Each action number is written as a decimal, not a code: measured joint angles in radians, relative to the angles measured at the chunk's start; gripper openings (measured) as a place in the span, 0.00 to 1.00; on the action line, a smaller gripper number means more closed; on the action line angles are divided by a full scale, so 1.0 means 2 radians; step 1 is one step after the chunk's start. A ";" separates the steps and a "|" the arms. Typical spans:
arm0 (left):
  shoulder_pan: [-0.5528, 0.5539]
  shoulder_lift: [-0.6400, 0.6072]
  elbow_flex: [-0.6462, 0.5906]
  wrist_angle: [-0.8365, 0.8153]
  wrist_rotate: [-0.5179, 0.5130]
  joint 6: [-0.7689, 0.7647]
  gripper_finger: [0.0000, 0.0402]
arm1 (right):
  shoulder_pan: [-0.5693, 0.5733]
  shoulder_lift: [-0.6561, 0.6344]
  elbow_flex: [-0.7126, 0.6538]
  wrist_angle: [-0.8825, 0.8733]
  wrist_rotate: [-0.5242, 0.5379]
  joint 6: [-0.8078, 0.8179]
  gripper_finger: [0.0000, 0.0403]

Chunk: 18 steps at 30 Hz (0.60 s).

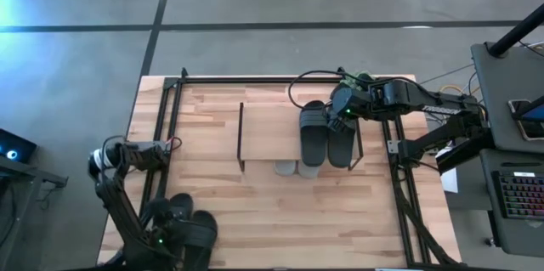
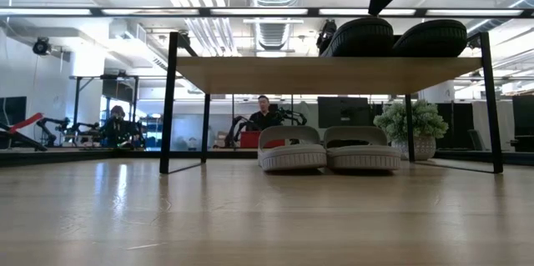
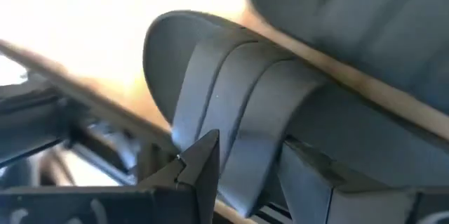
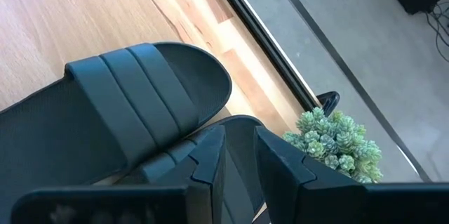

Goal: Pick and place slides into the shelf
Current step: Put the black slipper on the shelf

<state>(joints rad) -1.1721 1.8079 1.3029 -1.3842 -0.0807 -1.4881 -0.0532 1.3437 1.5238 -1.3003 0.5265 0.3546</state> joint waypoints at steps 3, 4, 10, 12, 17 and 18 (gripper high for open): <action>0.000 0.009 0.000 -0.025 0.000 -0.018 0.30 | 0.000 0.000 0.000 0.000 0.000 0.000 0.17; 0.000 0.011 0.000 -0.026 -0.002 -0.022 0.30 | 0.000 0.000 0.000 0.000 0.000 0.000 0.17; 0.000 0.025 0.000 -0.020 -0.012 -0.025 0.30 | 0.000 0.000 0.000 0.000 0.000 0.003 0.17; 0.000 0.030 0.000 -0.020 -0.027 -0.026 0.30 | 0.000 0.000 0.000 0.001 0.000 0.006 0.17; 0.003 0.049 -0.006 -0.022 -0.034 -0.026 0.30 | 0.000 0.000 0.000 0.001 0.000 0.006 0.17; 0.004 0.051 -0.008 -0.024 -0.034 -0.026 0.30 | 0.000 0.000 0.000 0.001 0.000 0.006 0.17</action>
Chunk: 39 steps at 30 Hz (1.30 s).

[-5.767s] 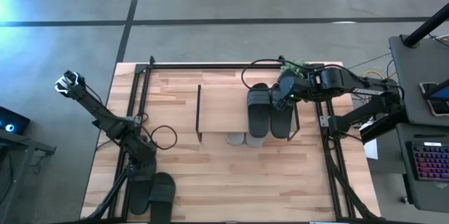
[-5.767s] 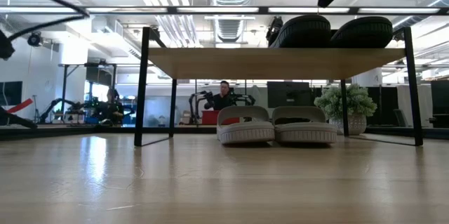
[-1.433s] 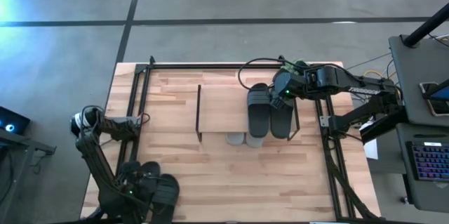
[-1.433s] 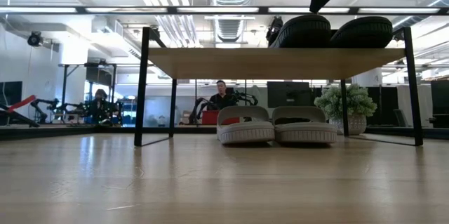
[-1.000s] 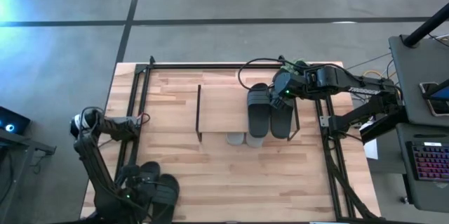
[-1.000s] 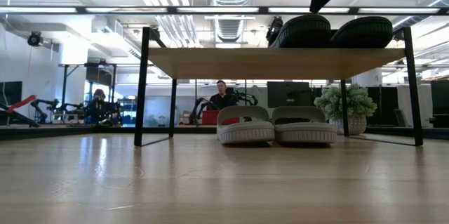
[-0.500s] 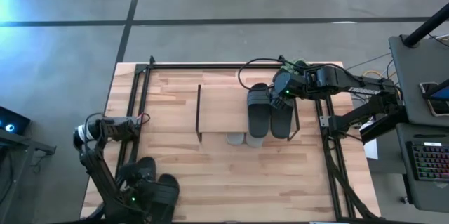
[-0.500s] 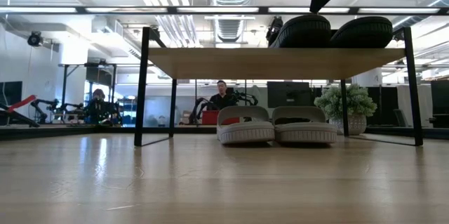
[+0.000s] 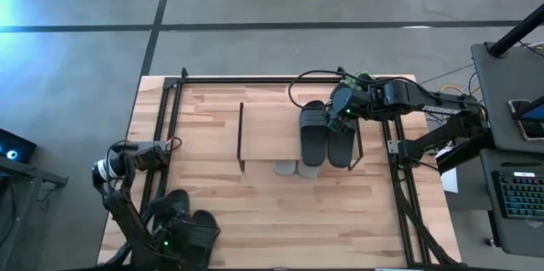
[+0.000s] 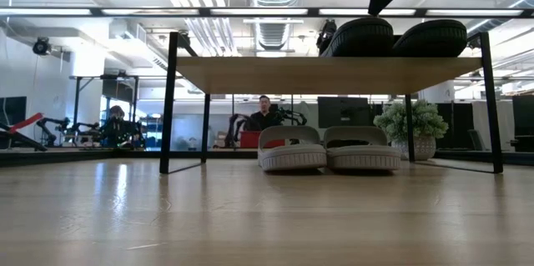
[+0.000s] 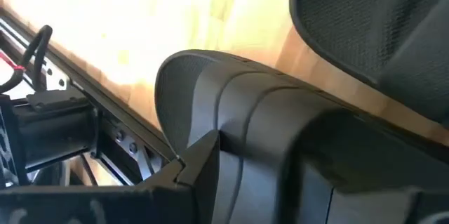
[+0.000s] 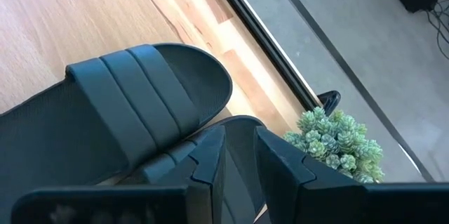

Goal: Pick and place slides into the shelf
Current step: Put the black slipper on the shelf

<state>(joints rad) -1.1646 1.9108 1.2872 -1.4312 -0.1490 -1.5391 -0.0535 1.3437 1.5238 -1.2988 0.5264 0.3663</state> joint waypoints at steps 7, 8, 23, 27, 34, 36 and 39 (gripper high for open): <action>0.004 -0.011 -0.020 0.003 0.001 -0.001 0.27 | 0.000 0.000 0.000 0.000 0.000 0.013 0.17; 0.005 -0.015 -0.023 0.005 0.002 -0.001 0.25 | 0.000 0.000 0.000 0.000 0.000 0.013 0.17; 0.013 -0.048 -0.036 0.001 0.006 0.001 0.00 | 0.000 0.000 0.000 0.000 0.000 0.013 0.17; 0.013 -0.091 -0.034 -0.029 0.005 0.003 0.00 | 0.000 0.000 0.000 0.000 0.000 0.013 0.17; 0.022 -0.195 -0.025 -0.070 -0.066 0.003 0.00 | 0.000 0.000 0.000 0.000 0.000 0.013 0.17; 0.037 -0.221 -0.024 -0.071 -0.104 0.007 0.00 | 0.000 0.000 0.000 0.000 0.000 0.013 0.17; 0.073 -0.256 -0.018 -0.071 -0.186 0.029 0.00 | 0.000 0.000 0.000 0.000 0.007 0.013 0.17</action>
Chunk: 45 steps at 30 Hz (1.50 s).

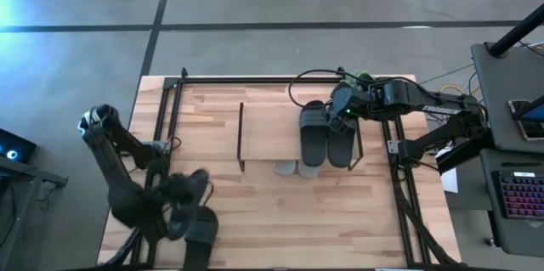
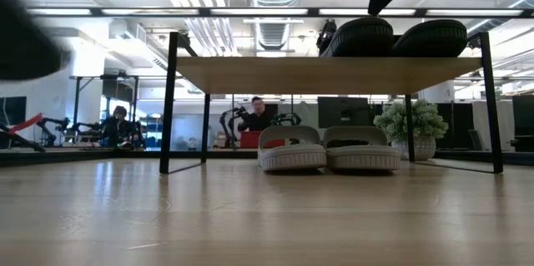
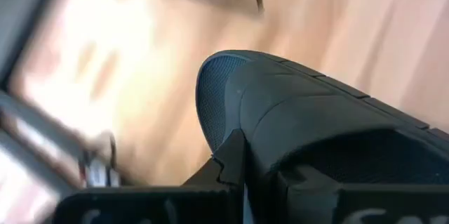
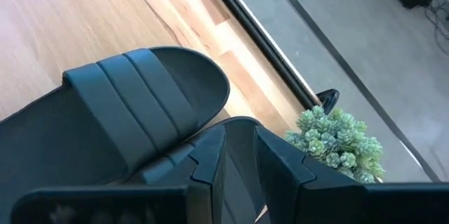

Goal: Pick and place slides into the shelf
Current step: Put the black slipper on the shelf

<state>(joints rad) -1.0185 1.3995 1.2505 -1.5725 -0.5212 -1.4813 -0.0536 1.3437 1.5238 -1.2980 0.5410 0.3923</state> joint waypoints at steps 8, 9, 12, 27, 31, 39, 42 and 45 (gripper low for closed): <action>0.138 -0.048 0.029 0.000 -0.168 0.135 0.00 | -0.003 0.000 0.000 0.001 0.006 0.003 0.17; 0.156 -0.049 0.035 0.000 -0.183 0.157 0.00 | -0.003 0.000 0.000 0.001 0.006 0.004 0.17; 0.208 -0.048 0.051 0.001 -0.243 0.213 0.00 | -0.003 0.000 0.000 0.001 0.016 0.007 0.17; 0.415 0.093 0.203 0.198 -0.284 0.594 0.00 | -0.007 -0.001 0.000 -0.003 0.106 0.056 0.17; 0.433 0.123 0.242 0.209 -0.262 0.619 0.00 | -0.012 -0.006 0.000 -0.003 0.110 0.072 0.17; 0.455 0.179 0.263 0.205 -0.226 0.631 0.00 | -0.033 -0.020 0.000 -0.003 0.125 0.088 0.17; 0.458 0.189 0.263 0.205 -0.217 0.641 0.00 | -0.038 -0.027 0.000 -0.004 0.125 0.088 0.17; 0.462 0.195 0.263 0.195 -0.204 0.641 0.00 | -0.040 -0.035 0.000 -0.004 0.126 0.088 0.17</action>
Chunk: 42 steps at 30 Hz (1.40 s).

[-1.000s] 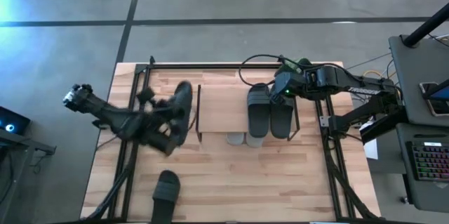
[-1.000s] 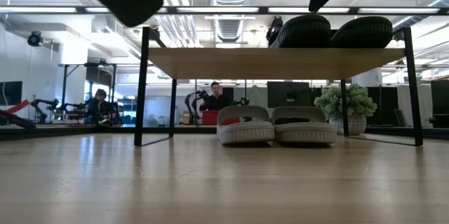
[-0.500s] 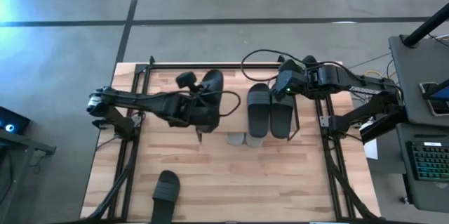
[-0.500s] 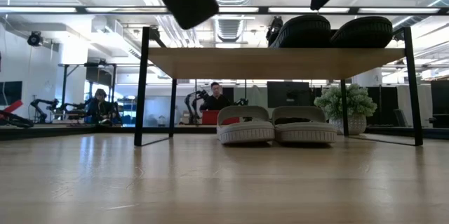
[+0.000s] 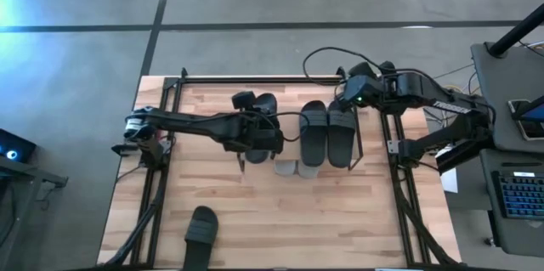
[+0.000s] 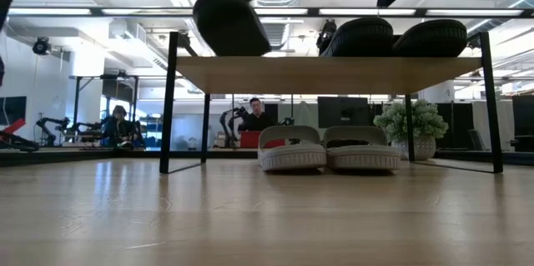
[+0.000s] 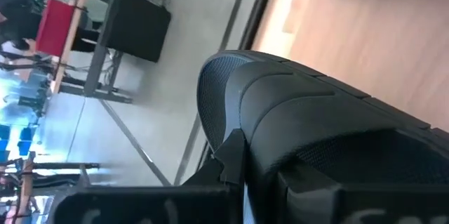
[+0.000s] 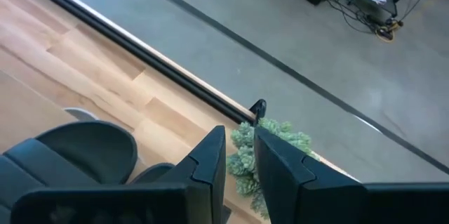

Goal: Pick and place slides into the shelf
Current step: Put the black slipper on the shelf

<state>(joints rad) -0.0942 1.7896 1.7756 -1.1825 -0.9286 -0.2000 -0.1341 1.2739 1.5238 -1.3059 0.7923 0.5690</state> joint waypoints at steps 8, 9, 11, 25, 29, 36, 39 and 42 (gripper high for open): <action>0.014 0.008 0.002 -0.024 0.007 -0.001 0.00 | -0.004 -0.013 0.000 -0.001 0.012 0.000 0.17; 0.015 0.009 0.002 -0.024 0.009 -0.001 0.00 | -0.005 -0.013 0.000 -0.002 0.012 0.000 0.17; 0.016 0.010 0.001 -0.028 0.016 -0.001 0.00 | -0.008 -0.013 0.000 -0.002 0.012 0.000 0.17; 0.015 0.028 -0.001 -0.029 0.043 -0.002 0.00 | -0.013 -0.013 0.000 -0.003 0.011 -0.002 0.17; 0.015 0.028 -0.004 -0.031 0.044 -0.002 0.00 | -0.013 -0.013 0.000 -0.003 0.011 -0.002 0.17; 0.015 0.028 -0.005 -0.043 0.044 -0.003 0.00 | -0.013 -0.013 0.000 -0.003 0.011 -0.002 0.17; 0.015 0.028 -0.006 -0.042 0.044 -0.003 0.00 | -0.013 -0.013 0.000 -0.003 0.011 -0.002 0.17; 0.015 0.028 -0.006 -0.042 0.044 -0.003 0.01 | -0.013 -0.013 0.000 -0.003 0.011 -0.002 0.17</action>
<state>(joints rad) -0.0647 1.8462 1.7626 -1.2667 -0.8409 -0.2062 -0.1604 1.2484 1.5238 -1.3121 0.8135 0.5647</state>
